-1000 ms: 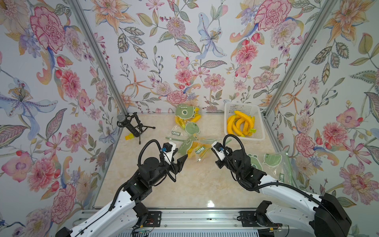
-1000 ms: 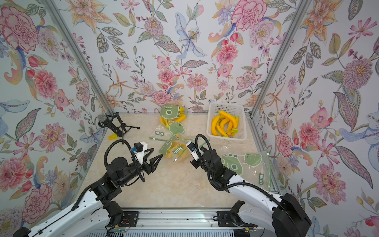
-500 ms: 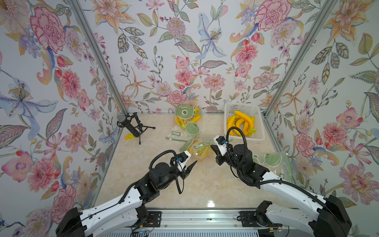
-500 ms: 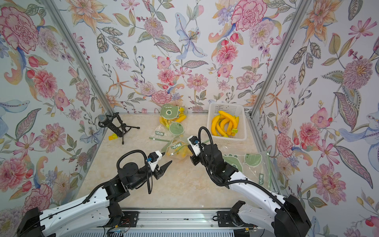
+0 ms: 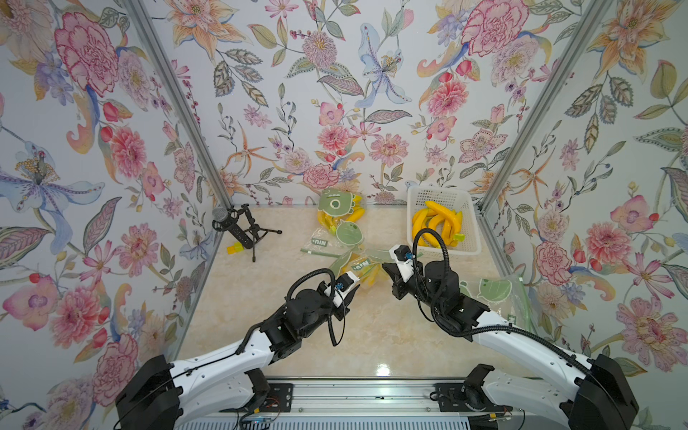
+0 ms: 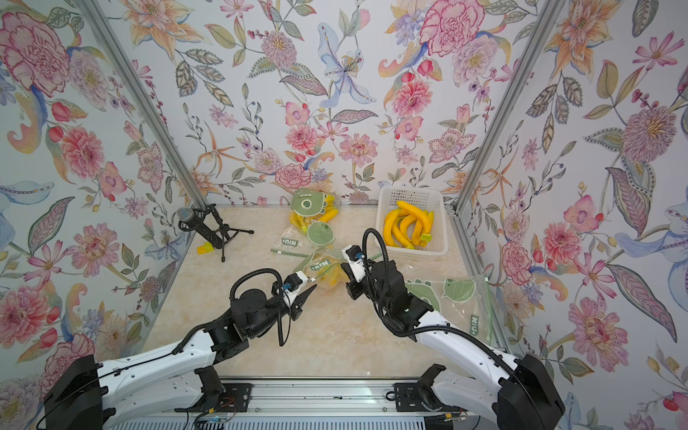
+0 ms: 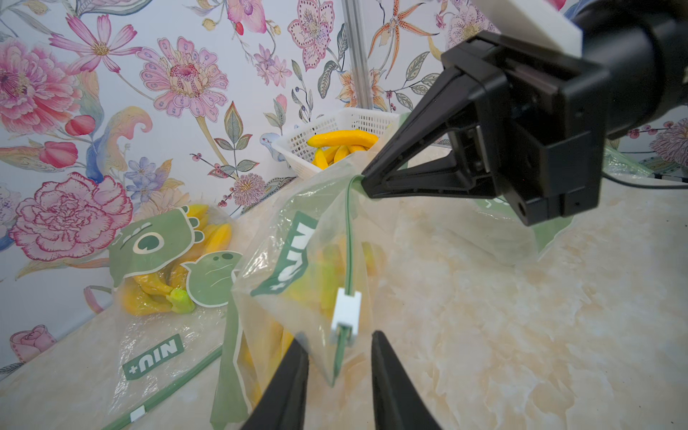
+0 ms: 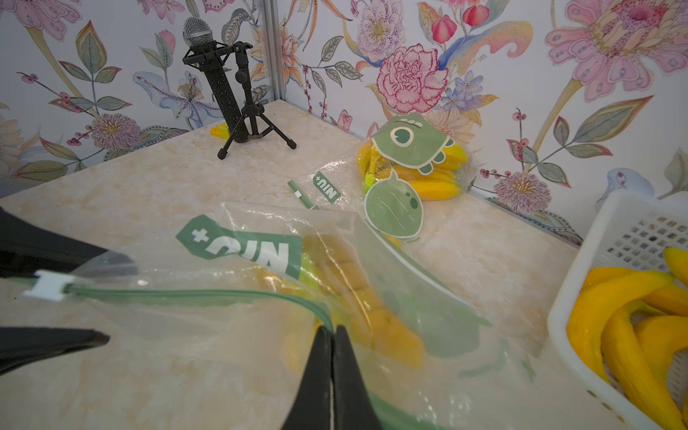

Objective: Open the zip-top bag and take out the banana
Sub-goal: Adjust the zipper food storage bag at the center of the board, then unzip the zipper on the zipper food storage bag.

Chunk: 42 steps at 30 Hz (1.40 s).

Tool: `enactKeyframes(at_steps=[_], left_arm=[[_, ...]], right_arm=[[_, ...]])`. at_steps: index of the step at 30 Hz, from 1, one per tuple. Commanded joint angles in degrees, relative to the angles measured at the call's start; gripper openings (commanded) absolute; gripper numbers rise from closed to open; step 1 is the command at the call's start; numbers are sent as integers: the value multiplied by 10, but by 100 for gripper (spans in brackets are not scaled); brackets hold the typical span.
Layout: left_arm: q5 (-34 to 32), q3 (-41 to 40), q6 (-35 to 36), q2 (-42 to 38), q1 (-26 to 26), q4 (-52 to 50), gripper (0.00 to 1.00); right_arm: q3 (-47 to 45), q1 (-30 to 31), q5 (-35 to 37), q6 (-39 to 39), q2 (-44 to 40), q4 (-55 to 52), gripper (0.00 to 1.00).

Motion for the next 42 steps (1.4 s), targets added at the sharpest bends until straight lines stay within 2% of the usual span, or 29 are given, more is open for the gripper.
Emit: enactKeyframes(at_steps=[1,9,13,16,20,23,29,42], left_arm=[[8,18,2,13,9,33,27],[19,26,-6,24,18,27,4],[21,24,-7,17,20,22,0],[28,28,-1,12,20,8,0],[47,40,14,14,20,-25,0],[69,47,22,18,20,-41,0],[122,55,30,17,20,-60,0],[141,62,43,29,20,-78,0]], right_arm=[[3,-4,-8,17,0,7,0],[-5,-14,-10,29,0,4,0],[-18,-28,-39,28,-6,15,0],[-39,-33,-101,-11,-22,41,0],[-86,-21,-212,-72,-65,115,31],[-87,-2,-250,-114,-65,123,39],[-69,13,-264,-150,-42,125,36],[-47,23,-294,-177,-20,126,33]])
